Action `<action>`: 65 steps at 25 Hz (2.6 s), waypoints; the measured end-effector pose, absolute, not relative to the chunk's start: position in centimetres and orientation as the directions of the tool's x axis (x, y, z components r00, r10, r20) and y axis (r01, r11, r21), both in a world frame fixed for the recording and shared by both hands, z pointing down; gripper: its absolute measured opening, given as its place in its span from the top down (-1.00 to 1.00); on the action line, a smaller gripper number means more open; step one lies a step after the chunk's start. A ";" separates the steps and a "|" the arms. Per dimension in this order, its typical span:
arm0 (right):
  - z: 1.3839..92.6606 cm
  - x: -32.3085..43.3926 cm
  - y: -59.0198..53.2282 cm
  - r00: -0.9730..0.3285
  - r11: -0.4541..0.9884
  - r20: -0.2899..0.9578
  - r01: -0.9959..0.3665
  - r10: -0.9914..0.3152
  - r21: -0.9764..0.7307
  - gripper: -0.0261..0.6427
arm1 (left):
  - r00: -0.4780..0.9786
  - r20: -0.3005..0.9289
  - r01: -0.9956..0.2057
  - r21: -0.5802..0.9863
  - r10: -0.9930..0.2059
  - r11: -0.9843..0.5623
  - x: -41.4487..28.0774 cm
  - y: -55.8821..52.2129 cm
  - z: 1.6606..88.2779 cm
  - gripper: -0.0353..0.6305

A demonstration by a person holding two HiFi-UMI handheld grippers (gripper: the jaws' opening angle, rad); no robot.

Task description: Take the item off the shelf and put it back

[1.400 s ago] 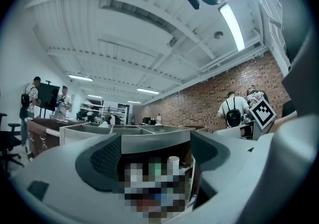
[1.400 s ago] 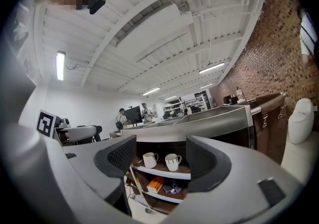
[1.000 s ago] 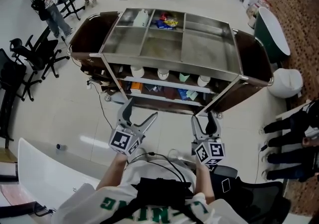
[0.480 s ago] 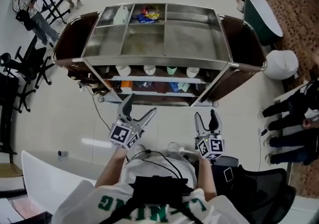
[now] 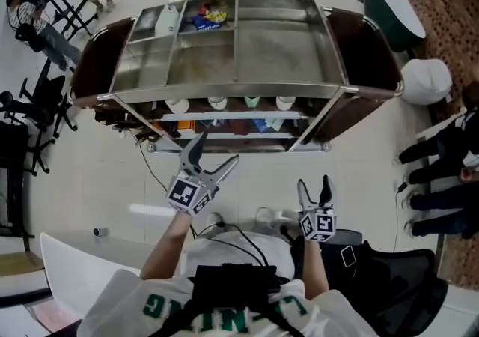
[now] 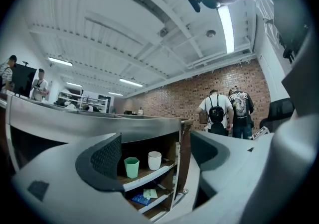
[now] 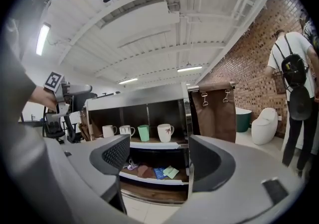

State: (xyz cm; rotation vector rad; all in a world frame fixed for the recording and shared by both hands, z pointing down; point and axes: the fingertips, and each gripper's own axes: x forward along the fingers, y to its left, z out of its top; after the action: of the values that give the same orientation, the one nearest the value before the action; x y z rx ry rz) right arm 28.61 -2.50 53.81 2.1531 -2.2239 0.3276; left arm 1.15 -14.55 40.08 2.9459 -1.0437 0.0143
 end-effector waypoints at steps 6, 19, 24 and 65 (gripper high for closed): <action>57.9 26.6 -8.4 -0.092 0.069 0.226 -0.992 -0.970 -0.110 -0.38 | 0.743 0.019 -0.669 -0.007 -0.669 -0.743 -0.3 -15.2 39.8 -0.28; 61.6 26.5 -29.0 -0.098 0.070 0.305 -0.992 -0.947 -0.103 -0.38 | 0.605 0.117 -0.796 0.088 -0.788 -0.598 -4.6 -14.4 40.8 -0.28; 63.6 27.6 -34.0 -0.059 0.016 0.347 -0.992 -0.936 -0.126 -0.47 | 0.567 0.149 -0.824 0.110 -0.810 -0.556 -5.0 -14.1 40.8 -0.28; 42.4 17.1 -10.8 -0.241 0.201 0.142 -0.947 -0.960 -0.249 -0.31 | 0.611 0.000 -0.791 -0.034 -0.791 -0.611 -9.0 -11.8 40.2 -0.28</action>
State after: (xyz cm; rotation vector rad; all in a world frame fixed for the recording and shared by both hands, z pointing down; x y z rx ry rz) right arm 17.13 -10.84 42.38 1.9613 -2.4687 0.4558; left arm -9.02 -11.78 40.18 2.8469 -1.3979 0.0235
